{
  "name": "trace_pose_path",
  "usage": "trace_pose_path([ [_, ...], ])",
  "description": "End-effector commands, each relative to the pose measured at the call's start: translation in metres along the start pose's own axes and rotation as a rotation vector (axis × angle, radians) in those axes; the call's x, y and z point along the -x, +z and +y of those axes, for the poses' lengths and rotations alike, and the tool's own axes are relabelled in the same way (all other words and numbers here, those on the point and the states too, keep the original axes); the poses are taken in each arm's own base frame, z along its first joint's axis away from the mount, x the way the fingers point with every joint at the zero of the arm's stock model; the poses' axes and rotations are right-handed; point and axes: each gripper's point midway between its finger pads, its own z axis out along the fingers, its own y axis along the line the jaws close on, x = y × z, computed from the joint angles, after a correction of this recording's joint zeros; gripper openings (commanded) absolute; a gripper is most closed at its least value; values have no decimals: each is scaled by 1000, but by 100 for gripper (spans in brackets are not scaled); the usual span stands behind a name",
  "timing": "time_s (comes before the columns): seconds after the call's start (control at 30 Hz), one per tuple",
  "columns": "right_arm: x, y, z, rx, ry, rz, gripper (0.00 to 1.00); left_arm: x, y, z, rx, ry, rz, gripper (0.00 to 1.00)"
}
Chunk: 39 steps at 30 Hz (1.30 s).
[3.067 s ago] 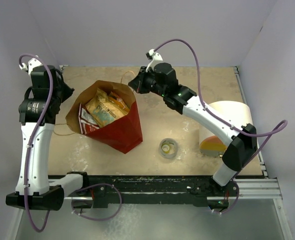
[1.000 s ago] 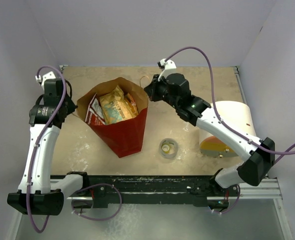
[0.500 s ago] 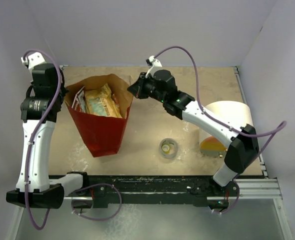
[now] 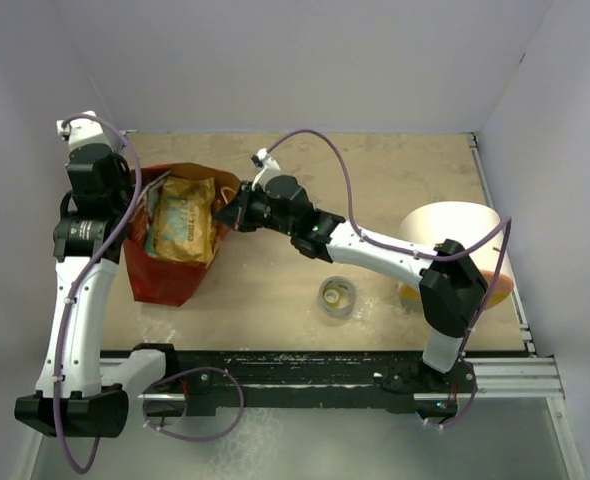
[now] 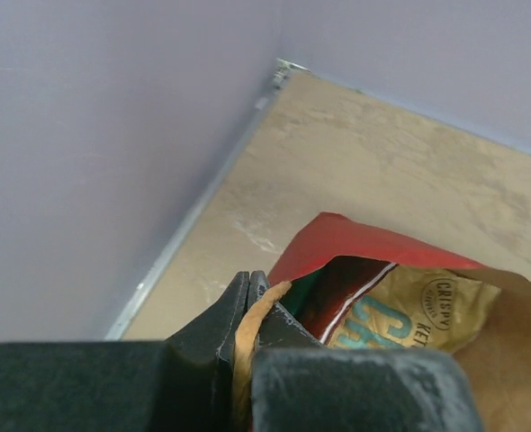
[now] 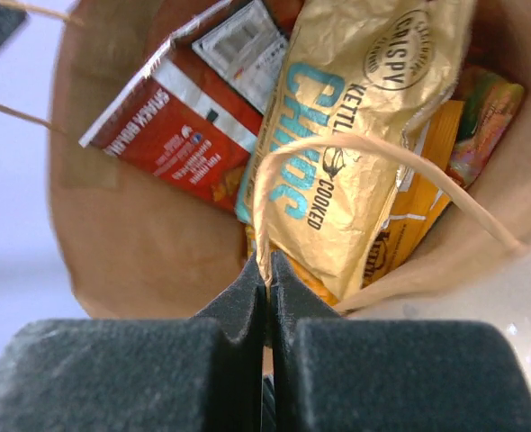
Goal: Take the snacks out of the paper bag
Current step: Move the paper bag to the center of the board.
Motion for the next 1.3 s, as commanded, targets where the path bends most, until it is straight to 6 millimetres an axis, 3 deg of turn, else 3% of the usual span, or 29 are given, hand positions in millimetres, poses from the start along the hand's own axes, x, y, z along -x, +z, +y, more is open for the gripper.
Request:
trace_pose_path([
  [0.0, 22, -29, 25, 80, 15, -109, 0, 65, -33, -42, -313, -111, -259, 0],
  [0.17, 2, -52, -2, 14, -29, -75, 0, 40, -58, -97, -662, -108, -178, 0],
  [0.33, -11, -71, -19, -39, -47, -51, 3, 16, -88, -132, -923, -160, -70, 0],
  [0.53, -40, -94, -48, -116, -100, 36, 8, -23, -104, -150, -1061, -202, 102, 0],
  [0.57, -56, -100, -66, -151, -104, 70, 9, -31, -109, -153, -1097, -200, 134, 0],
  [0.7, -67, -112, -78, -178, -171, 123, 15, -64, -127, -163, -1220, -235, 288, 0],
  [0.83, -77, -122, -92, -225, -205, 165, 23, -66, -131, -163, -1209, -311, 349, 0],
  [0.93, -80, -123, -105, -278, -204, 168, 14, -51, -128, -158, -1153, -319, 304, 0],
  [1.07, -73, -108, -100, -265, -230, 151, 0, -27, -92, -129, -857, -306, 220, 0],
  [1.13, -76, -97, -92, -222, -233, 174, 0, -18, -70, -111, -690, -288, 187, 0],
  [1.27, -64, -73, -61, -142, -239, 159, 0, 4, -34, -74, -404, -266, 110, 0],
])
